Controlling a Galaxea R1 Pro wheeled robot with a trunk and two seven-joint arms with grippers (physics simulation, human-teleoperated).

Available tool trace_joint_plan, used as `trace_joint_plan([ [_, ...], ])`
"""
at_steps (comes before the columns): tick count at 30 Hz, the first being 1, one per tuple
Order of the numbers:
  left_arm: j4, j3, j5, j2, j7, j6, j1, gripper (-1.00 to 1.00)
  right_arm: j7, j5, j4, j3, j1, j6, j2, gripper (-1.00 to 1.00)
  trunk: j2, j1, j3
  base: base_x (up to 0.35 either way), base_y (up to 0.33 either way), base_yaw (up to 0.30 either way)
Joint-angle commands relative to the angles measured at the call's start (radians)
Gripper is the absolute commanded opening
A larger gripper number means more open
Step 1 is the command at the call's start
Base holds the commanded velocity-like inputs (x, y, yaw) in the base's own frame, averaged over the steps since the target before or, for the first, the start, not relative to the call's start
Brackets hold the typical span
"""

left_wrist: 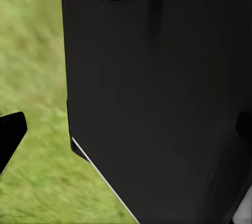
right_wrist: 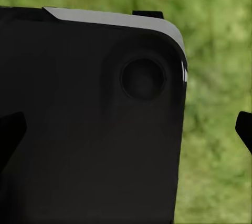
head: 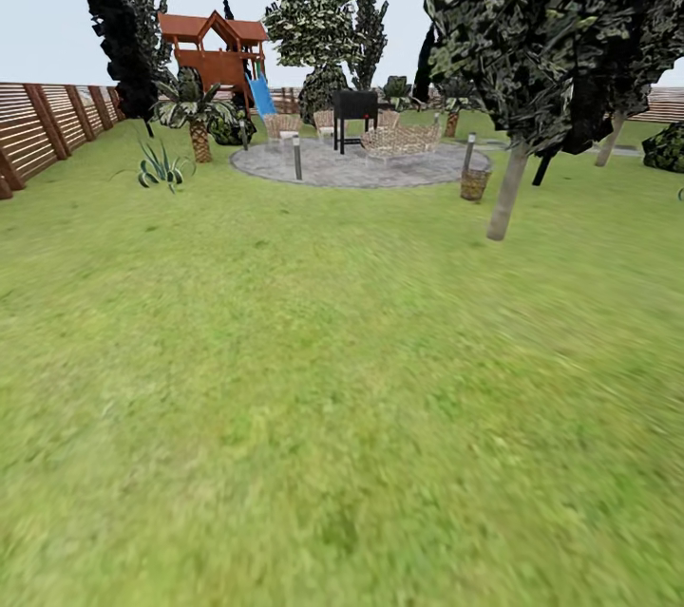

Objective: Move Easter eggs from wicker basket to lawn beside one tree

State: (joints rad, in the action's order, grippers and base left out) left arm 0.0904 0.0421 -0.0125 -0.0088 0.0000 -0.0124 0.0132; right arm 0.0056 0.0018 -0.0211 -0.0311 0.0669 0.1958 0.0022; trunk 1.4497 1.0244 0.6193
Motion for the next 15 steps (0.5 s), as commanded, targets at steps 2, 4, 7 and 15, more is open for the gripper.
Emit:
trace_joint_plan([
  [2, 0.002, 0.004, -0.001, 0.0, 0.0, -0.001, 0.001, 1.0, 0.001, 0.0, 0.001, -0.003, 0.001, 0.004, 0.0, 1.0, 0.0, 0.001, 0.002, 0.314, 0.12, 0.0],
  [4, 0.002, 0.004, -0.001, 0.0, 0.0, -0.001, 0.001, 1.0, 0.001, 0.0, 0.001, -0.003, 0.001, 0.004, -0.001, 1.0, 0.0, 0.001, 0.003, 0.314, 0.12, 0.0],
  [7, 0.002, 0.004, -0.001, 0.0, 0.0, -0.001, 0.001, 1.0, 0.001, 0.003, 0.001, -0.003, 0.001, 0.003, 0.001, 1.0, 0.0, 0.001, 0.003, 0.314, 0.12, 0.0],
  [15, 0.002, 0.004, -0.001, 0.0, 0.0, -0.001, 0.001, 1.0, 0.001, 0.007, 0.001, -0.003, 0.001, 0.004, 0.002, 1.0, 0.0, 0.001, 0.003, 0.314, 0.12, 0.0],
])
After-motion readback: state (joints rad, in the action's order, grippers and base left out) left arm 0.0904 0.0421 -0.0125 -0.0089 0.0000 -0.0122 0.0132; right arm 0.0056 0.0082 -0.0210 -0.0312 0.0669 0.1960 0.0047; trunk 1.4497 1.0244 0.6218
